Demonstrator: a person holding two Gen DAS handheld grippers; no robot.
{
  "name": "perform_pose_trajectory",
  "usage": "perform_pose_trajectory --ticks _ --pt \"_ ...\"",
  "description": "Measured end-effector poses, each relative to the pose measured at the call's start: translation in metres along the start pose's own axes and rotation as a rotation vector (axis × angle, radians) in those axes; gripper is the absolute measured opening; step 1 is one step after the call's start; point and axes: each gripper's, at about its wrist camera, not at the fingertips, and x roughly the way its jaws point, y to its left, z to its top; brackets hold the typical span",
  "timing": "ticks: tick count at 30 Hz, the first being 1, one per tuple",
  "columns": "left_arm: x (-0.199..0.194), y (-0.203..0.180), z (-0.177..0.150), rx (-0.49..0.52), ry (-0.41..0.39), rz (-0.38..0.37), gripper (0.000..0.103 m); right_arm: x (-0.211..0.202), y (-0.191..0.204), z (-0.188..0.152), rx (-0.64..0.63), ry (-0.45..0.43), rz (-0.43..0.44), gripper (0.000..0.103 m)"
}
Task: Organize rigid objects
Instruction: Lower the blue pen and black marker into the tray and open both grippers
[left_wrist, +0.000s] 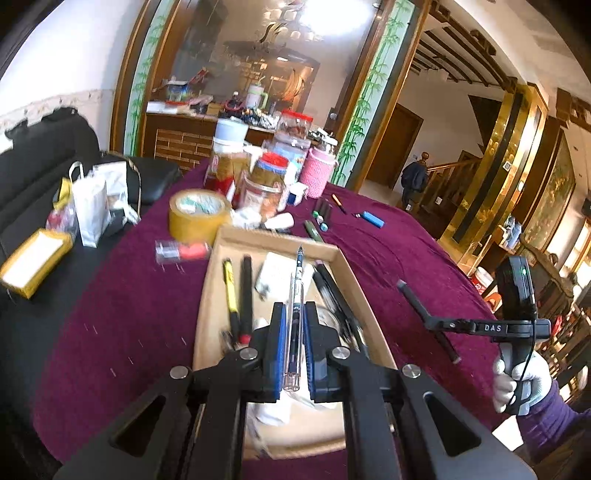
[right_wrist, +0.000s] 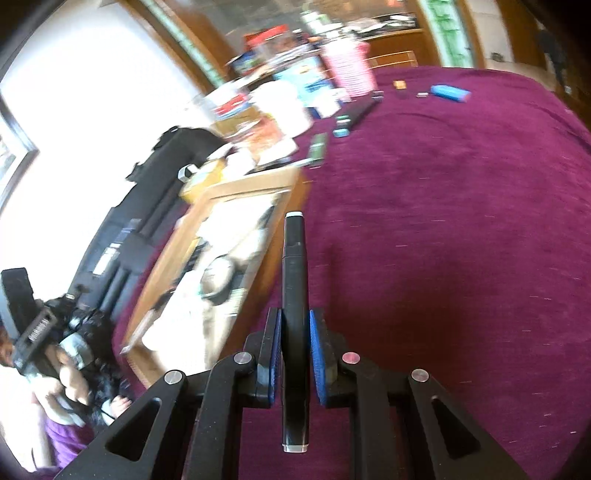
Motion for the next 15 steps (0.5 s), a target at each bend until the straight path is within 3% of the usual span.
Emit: perform_pose_trajectory --ticks 6,12,15 --pt "0.014 -0.009 -0.031 -0.069 0.055 -0.01 0.009 0.035 0.047 -0.001 -0.018 0.089 0.136 0.017" --pt "0.035 -0.018 -0.048 -0.102 0.098 0.013 0.009 0.066 0.072 -0.005 -0.04 0.132 0.128 0.017" --pt "0.044 -0.024 -0.051 -0.098 0.102 0.042 0.009 0.074 0.079 -0.007 -0.065 0.13 0.083 0.017"
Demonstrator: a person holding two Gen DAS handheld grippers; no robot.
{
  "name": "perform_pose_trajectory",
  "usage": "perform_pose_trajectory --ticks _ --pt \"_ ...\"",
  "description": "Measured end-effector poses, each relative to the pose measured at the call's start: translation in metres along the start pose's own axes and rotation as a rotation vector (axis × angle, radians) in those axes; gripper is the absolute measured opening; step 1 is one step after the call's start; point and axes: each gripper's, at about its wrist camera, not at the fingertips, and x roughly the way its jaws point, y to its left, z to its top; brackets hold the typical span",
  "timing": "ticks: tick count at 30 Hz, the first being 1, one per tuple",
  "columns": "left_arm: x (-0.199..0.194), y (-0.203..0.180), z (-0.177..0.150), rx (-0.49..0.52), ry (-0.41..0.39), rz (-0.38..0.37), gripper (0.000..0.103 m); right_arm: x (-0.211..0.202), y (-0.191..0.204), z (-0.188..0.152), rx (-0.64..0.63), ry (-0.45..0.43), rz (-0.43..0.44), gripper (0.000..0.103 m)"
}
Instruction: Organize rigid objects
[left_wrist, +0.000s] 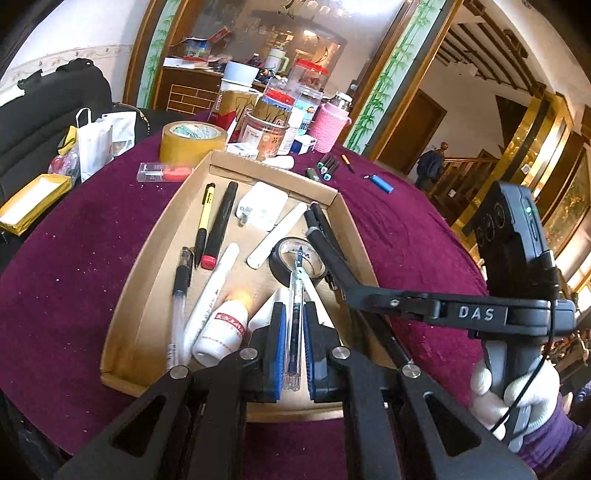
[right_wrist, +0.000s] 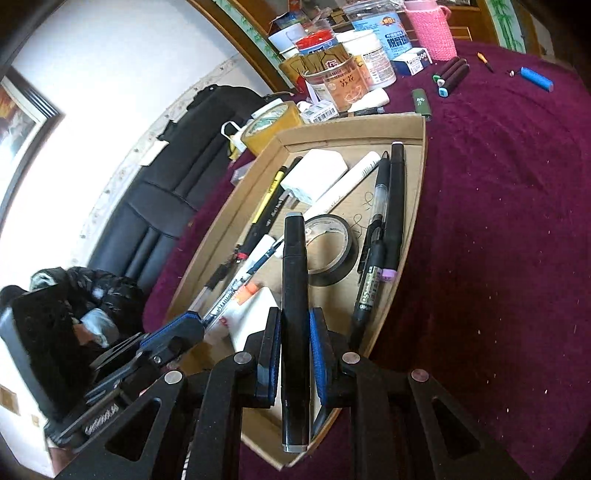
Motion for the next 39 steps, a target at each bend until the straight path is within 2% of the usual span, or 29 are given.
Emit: perform_pose_trajectory --ticks 5,6,8,9,10,12,18,25,34,39 --pt "0.01 -0.014 -0.004 0.061 -0.007 0.082 0.009 0.006 0.004 -0.001 -0.032 -0.024 -0.084 0.017" --pt "0.011 -0.016 -0.005 0.069 -0.011 0.096 0.009 0.008 0.005 -0.001 -0.034 -0.026 -0.095 0.02" --pt "0.011 -0.018 -0.006 0.08 -0.018 0.115 0.009 0.007 0.003 -0.001 -0.029 -0.034 -0.095 0.032" --pt "0.012 -0.019 -0.006 0.082 -0.018 0.119 0.013 0.006 0.002 -0.001 -0.026 -0.042 -0.093 0.04" --pt "0.012 -0.019 -0.005 0.082 -0.02 0.124 0.017 0.004 0.002 -0.001 -0.026 -0.053 -0.083 0.042" --pt "0.01 -0.019 -0.005 0.076 -0.029 0.14 0.044 -0.002 0.002 0.0 -0.031 -0.074 -0.096 0.043" --pt "0.001 -0.026 -0.003 0.076 -0.069 0.186 0.071 -0.023 -0.007 -0.001 -0.007 -0.144 -0.106 0.051" --pt "-0.005 -0.043 -0.003 0.125 -0.093 0.237 0.079 -0.044 -0.016 -0.008 0.014 -0.191 -0.124 0.057" --pt "-0.021 -0.065 -0.006 0.18 -0.139 0.318 0.084 -0.063 -0.019 -0.02 0.004 -0.234 -0.166 0.062" --pt "-0.029 -0.076 -0.009 0.2 -0.157 0.337 0.084 -0.076 -0.021 -0.028 0.008 -0.259 -0.18 0.064"
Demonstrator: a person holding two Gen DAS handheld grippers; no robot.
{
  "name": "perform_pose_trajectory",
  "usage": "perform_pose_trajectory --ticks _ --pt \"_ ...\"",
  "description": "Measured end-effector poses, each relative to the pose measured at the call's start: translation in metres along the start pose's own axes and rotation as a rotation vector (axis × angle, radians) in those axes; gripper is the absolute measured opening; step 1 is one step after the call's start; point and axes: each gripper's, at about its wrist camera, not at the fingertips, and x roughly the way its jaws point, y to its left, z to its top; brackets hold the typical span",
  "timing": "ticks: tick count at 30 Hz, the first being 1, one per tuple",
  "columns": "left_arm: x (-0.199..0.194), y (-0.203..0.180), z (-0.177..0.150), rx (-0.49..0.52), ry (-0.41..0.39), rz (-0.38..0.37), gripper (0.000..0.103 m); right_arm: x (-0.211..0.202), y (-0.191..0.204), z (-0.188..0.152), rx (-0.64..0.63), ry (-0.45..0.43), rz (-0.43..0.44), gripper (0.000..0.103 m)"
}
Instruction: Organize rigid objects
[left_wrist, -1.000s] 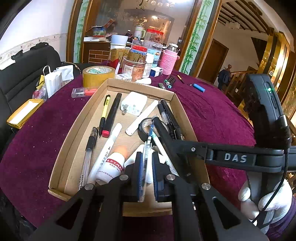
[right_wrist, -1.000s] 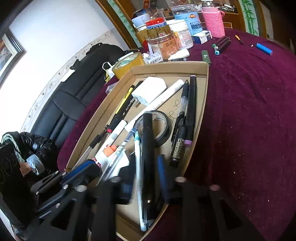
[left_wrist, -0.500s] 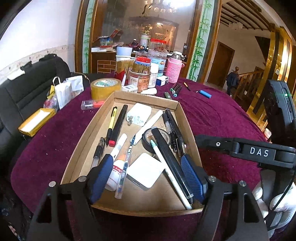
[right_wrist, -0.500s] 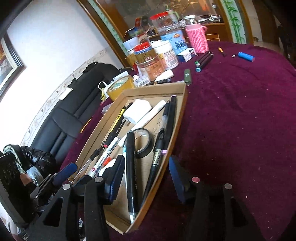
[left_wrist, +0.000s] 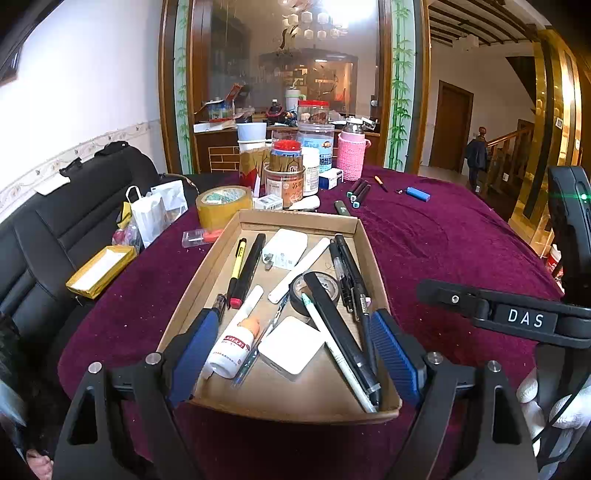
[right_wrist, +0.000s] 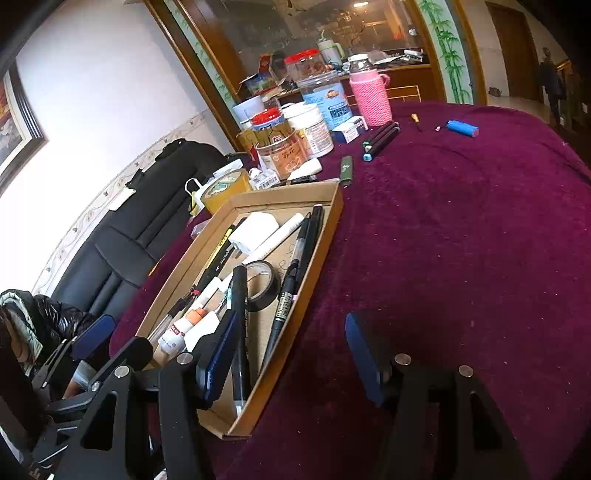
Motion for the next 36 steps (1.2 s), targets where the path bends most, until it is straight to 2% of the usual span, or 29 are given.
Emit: perform_pose_trajectory --ticks 6,12,14,18,21,24,25,26,29,32,34,36 --pt "-0.016 -0.011 0.0 0.017 -0.025 0.01 0.084 -0.019 -0.004 -0.006 -0.002 -0.034 -0.018 0.069" --pt "-0.041 -0.021 0.001 0.036 -0.089 0.026 0.084 -0.042 -0.004 -0.014 -0.026 -0.085 -0.052 0.078" --pt "-0.056 -0.023 0.003 0.035 -0.143 0.033 0.086 -0.051 -0.003 -0.016 -0.035 -0.108 -0.066 0.082" --pt "-0.095 -0.026 0.002 0.028 -0.307 0.082 0.103 -0.065 0.0 -0.021 -0.048 -0.147 -0.079 0.085" --pt "-0.128 -0.034 -0.001 0.035 -0.459 0.15 0.103 -0.077 0.003 -0.026 -0.062 -0.182 -0.092 0.086" --pt "-0.145 -0.046 -0.005 0.07 -0.538 0.247 0.103 -0.086 0.005 -0.03 -0.073 -0.219 -0.101 0.087" --pt "-0.147 -0.056 -0.008 0.103 -0.545 0.297 0.103 -0.089 0.007 -0.033 -0.081 -0.24 -0.111 0.088" --pt "-0.146 -0.061 -0.008 0.126 -0.541 0.313 0.103 -0.096 0.01 -0.035 -0.096 -0.277 -0.131 0.088" --pt "-0.141 -0.074 -0.009 0.182 -0.487 0.261 0.103 -0.117 0.022 -0.047 -0.159 -0.424 -0.225 0.102" --pt "-0.136 -0.075 -0.008 0.157 -0.442 0.212 0.103 -0.13 0.031 -0.061 -0.212 -0.545 -0.31 0.103" --pt "-0.131 -0.071 -0.007 0.118 -0.395 0.158 0.103 -0.126 0.032 -0.068 -0.242 -0.555 -0.342 0.103" --pt "-0.125 -0.069 -0.007 0.078 -0.348 0.111 0.103 -0.117 0.031 -0.071 -0.258 -0.52 -0.367 0.103"
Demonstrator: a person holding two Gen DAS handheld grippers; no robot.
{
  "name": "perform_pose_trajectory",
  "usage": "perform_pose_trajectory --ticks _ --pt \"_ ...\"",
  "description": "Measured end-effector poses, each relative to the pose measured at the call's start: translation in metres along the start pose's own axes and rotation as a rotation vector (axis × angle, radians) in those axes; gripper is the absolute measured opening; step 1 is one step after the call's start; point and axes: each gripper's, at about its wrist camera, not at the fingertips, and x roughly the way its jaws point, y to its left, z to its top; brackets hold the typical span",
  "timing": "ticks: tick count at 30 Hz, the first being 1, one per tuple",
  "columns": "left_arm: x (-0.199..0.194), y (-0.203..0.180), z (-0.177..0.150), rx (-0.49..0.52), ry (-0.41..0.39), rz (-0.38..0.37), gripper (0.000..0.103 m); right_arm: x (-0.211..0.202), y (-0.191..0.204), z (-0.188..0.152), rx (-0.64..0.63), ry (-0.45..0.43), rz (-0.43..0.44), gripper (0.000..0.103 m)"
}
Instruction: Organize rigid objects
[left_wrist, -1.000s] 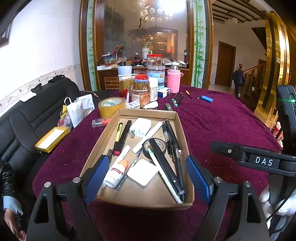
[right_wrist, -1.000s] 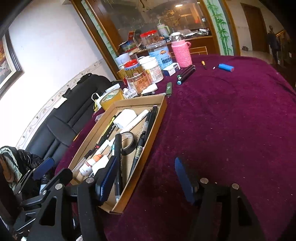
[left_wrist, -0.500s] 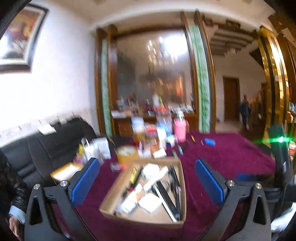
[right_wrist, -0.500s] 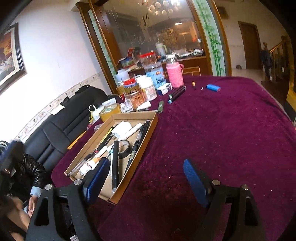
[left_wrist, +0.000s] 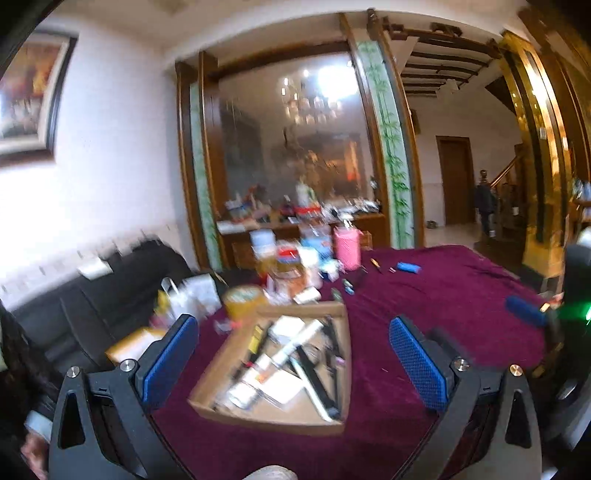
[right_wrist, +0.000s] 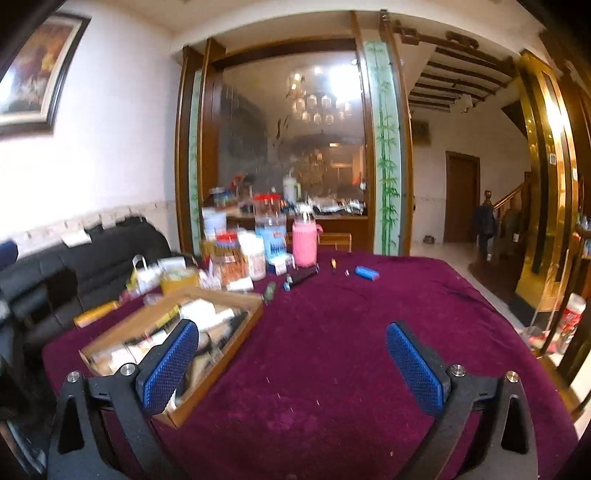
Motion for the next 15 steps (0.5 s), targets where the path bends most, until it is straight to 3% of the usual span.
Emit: perform_pose_trajectory --ticks 3,9,15 --pt "0.011 0.001 -0.008 -0.056 0.078 -0.034 0.103 0.011 0.004 -0.008 -0.026 0.078 0.014 0.103" --pt "0.036 0.006 -0.021 -0.149 0.208 -0.059 0.103 0.017 0.009 -0.014 -0.048 0.109 0.03 0.103" --pt "0.056 0.014 -0.036 -0.164 0.287 0.04 0.103 0.026 0.016 -0.021 -0.062 0.17 0.039 0.103"
